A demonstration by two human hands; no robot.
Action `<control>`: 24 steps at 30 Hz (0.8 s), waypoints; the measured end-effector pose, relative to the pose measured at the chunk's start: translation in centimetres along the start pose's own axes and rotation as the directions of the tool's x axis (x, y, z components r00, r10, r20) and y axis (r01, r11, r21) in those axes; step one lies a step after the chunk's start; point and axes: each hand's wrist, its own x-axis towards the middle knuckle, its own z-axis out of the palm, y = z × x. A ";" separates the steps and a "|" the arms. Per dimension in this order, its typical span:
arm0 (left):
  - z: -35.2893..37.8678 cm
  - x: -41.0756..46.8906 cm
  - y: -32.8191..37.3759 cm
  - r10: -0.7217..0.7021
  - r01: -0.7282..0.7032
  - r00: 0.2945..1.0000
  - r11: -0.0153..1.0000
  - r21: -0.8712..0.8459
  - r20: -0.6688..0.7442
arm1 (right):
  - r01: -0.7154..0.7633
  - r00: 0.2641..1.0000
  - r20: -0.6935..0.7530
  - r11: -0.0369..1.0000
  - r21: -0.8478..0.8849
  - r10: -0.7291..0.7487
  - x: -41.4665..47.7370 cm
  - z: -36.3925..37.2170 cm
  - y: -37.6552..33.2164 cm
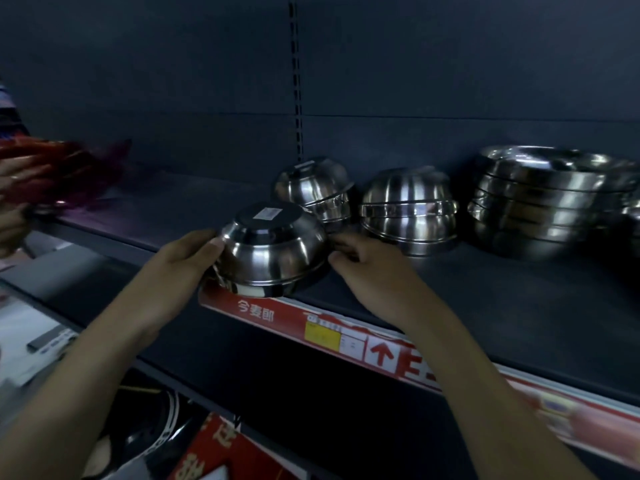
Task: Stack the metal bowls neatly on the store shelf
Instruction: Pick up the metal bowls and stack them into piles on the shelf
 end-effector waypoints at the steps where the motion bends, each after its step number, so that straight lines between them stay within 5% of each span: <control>1: 0.1 0.0 0.1 0.026 -0.025 1.000 1.000 0.018 -0.007 | 0.014 1.000 0.014 0.999 -0.030 -0.013 0.0 -0.1 0.0; 8: 0.1 -0.6 1.8 0.225 -0.214 0.973 0.962 0.172 -0.044 | 0.063 0.997 -0.055 0.985 0.158 -0.055 -0.6 -0.6 0.0; 15: 3.5 -1.7 5.6 0.358 -0.360 0.931 0.933 -0.018 -0.079 | 0.159 0.907 -0.420 0.953 0.259 -0.037 -4.6 -3.0 1.1; 19: 7.6 -2.3 7.8 0.407 -0.415 0.910 0.899 -0.142 -0.081 | 0.122 0.833 -0.553 0.980 0.156 -0.016 -7.6 -6.3 2.8; 24: 13.0 -2.6 10.0 0.465 -0.459 0.883 0.835 -0.304 -0.058 | 0.139 0.745 -0.658 0.939 0.314 0.110 -10.6 -9.5 5.3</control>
